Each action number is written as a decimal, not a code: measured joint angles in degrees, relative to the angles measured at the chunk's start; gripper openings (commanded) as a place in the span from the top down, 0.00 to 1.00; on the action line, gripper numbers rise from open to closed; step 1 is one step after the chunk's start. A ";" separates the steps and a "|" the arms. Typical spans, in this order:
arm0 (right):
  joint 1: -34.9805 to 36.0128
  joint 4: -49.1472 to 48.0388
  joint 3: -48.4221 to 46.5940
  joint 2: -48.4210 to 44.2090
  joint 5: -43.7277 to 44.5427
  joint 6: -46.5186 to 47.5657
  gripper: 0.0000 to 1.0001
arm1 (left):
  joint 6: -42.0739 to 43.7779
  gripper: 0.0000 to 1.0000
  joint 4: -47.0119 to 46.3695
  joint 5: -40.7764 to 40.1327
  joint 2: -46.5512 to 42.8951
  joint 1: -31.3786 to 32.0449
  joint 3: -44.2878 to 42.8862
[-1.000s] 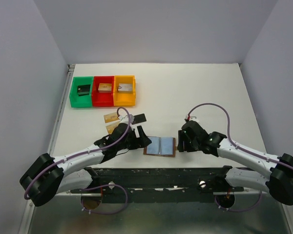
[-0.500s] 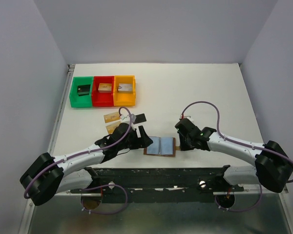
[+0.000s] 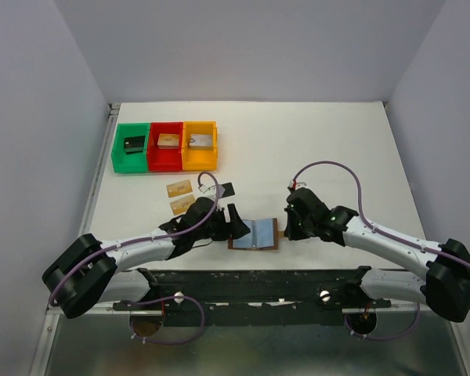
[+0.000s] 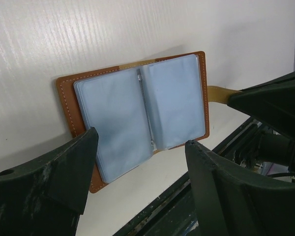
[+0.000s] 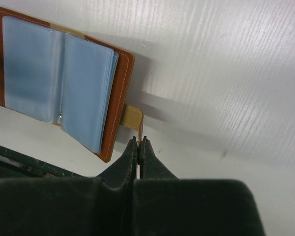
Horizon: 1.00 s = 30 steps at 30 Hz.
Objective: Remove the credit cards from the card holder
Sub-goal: Remove the credit card from the card holder.
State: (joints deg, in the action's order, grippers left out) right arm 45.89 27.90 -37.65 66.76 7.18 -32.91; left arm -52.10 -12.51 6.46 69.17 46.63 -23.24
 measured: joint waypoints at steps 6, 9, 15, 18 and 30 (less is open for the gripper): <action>0.00 0.00 0.00 -0.15 -0.92 0.00 1.00 | 0.00 0.17 -1.09 1.20 2.43 0.00 0.00; 0.00 -0.02 0.11 -0.15 -1.09 0.00 1.00 | 0.00 0.17 -1.14 1.25 2.43 0.00 0.00; 0.00 -0.04 0.24 -0.15 -1.29 0.00 1.00 | -0.02 0.17 -1.01 1.11 1.51 0.00 0.02; 0.00 -0.04 0.26 -0.24 -1.31 0.00 1.00 | -0.07 0.17 -0.92 0.90 0.28 0.02 0.24; 0.00 -0.07 0.26 -0.57 -1.92 0.00 1.00 | -0.33 0.18 1.60 0.24 0.39 0.24 0.28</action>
State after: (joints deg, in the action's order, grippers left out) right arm 45.89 27.83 -37.39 66.19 5.26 -32.91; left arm -52.42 -10.92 6.70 69.56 46.87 -22.96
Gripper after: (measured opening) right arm 0.013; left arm 0.820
